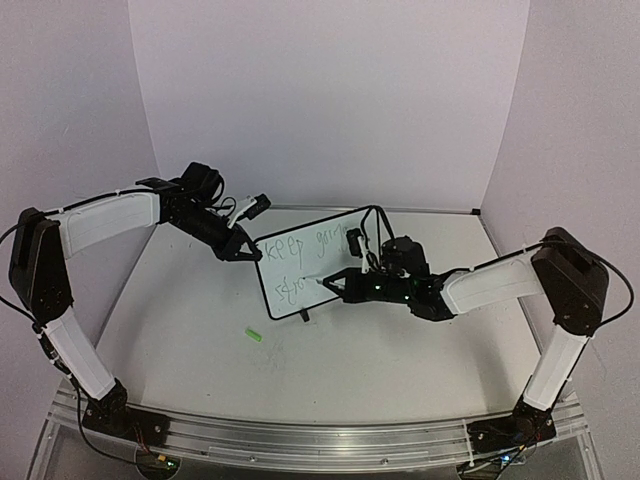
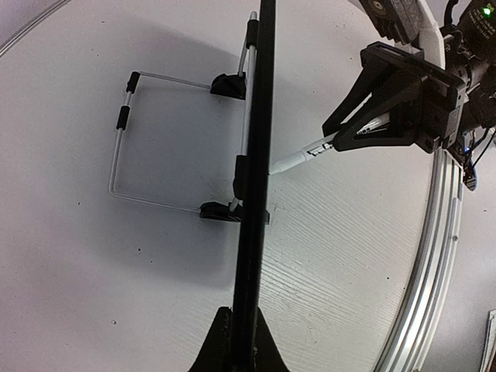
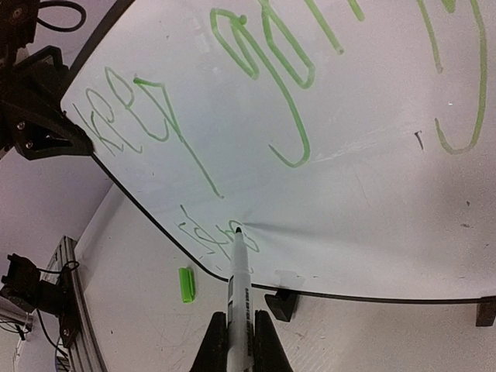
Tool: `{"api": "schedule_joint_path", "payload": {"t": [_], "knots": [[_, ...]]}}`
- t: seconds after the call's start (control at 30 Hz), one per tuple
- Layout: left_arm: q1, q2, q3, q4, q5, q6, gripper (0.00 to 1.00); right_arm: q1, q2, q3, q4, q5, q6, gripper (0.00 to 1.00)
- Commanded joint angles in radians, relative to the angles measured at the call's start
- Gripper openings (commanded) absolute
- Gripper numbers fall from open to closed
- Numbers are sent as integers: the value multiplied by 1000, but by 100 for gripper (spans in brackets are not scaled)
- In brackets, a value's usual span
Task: Write a sentence on the whiteboard
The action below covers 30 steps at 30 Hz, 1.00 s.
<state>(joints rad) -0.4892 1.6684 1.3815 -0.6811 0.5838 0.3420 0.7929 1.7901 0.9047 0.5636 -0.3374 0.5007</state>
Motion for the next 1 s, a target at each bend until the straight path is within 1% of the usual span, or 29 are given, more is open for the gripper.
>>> {"api": "schedule_joint_path", "payload": {"t": [0.0, 0.7, 0.97], "knots": [[-2, 26, 8, -26, -75, 24, 0, -11, 16, 14, 27, 10, 7, 0], [-2, 26, 8, -26, -75, 23, 0, -23, 67, -3, 18, -3, 32, 0], [-2, 24, 8, -26, -76, 23, 0, -22, 44, 16, 18, -3, 25, 0]]}}
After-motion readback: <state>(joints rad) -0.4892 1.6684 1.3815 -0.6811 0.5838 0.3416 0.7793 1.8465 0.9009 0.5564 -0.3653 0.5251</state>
